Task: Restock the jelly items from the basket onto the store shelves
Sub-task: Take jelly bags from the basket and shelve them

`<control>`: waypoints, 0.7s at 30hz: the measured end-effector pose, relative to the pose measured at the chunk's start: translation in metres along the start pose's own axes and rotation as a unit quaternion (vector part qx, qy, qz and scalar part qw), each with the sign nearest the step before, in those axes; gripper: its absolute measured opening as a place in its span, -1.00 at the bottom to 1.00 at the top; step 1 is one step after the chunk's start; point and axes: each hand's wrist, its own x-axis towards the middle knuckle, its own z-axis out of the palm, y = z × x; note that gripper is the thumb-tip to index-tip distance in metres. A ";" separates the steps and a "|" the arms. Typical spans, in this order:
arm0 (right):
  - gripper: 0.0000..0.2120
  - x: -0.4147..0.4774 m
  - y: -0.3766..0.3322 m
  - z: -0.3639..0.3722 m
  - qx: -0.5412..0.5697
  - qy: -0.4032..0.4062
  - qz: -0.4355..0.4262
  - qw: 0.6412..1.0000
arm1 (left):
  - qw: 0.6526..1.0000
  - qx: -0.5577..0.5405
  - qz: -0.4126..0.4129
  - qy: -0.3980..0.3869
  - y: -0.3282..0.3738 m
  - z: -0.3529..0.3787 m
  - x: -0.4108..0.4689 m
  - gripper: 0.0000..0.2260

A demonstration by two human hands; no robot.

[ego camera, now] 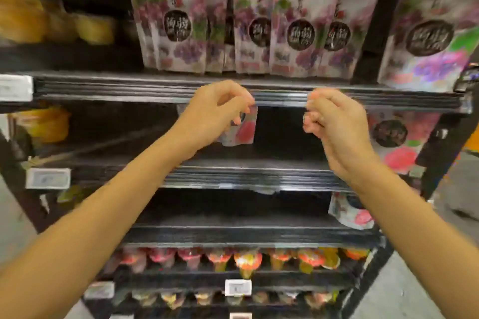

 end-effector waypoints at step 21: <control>-0.89 -0.468 0.485 0.093 -0.212 -0.069 0.621 0.752 | 0.754 -0.117 -0.646 -0.033 -0.453 0.046 -0.538 -0.82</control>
